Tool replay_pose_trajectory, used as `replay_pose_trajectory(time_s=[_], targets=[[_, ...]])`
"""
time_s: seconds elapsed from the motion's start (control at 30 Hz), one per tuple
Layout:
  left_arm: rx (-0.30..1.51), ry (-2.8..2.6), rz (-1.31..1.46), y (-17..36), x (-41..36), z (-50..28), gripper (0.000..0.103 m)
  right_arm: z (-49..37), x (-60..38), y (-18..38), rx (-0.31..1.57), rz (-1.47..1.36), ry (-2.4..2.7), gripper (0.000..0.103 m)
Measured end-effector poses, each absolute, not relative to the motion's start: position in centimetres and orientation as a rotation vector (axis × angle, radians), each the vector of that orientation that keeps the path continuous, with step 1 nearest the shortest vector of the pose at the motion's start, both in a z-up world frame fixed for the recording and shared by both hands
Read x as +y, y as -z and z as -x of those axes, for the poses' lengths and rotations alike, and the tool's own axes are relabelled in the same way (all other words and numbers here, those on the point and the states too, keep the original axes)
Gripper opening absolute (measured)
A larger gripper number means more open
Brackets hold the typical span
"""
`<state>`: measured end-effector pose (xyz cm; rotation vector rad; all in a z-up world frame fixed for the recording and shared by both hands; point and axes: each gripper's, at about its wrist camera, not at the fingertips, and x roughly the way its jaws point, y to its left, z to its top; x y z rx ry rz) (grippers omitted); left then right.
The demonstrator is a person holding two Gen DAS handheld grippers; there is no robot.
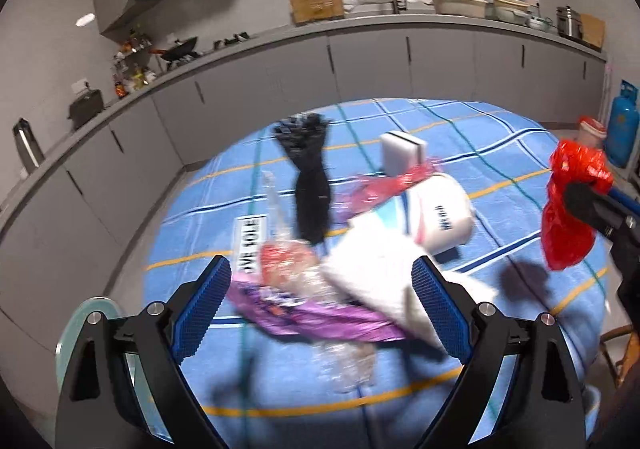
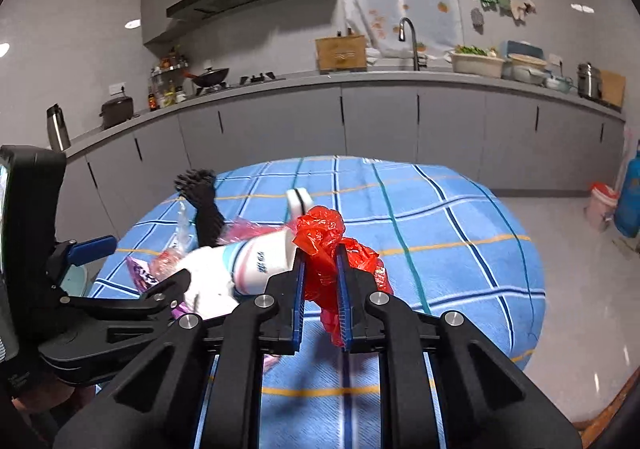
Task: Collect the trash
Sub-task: 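Grasp the white foam net with the left tool while the right tool grasps the red plastic bag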
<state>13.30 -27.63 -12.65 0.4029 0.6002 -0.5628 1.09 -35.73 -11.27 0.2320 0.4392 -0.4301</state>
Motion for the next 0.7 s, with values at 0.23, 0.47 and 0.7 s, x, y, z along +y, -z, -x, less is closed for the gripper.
replay_pose_trajectory(time_s=[0.23, 0.47, 0.7], targets=[[0.635, 0.598, -0.446, 14.4, -30.5, -13.1, 0.089, -0.4, -37.2, 11.7, 0.429, -0.263, 0.448, 0.015], [0.695, 0.658, -0.442, 15.7, -31.2, -13.2, 0.047, -0.3, -37.2, 12.2, 0.432, -0.274, 0.431, 0.015], [0.699, 0.715, -0.413, 14.8, -30.6, -12.8, 0.023, -0.4, -36.7, 11.9, 0.426, -0.264, 0.430, 0.015]])
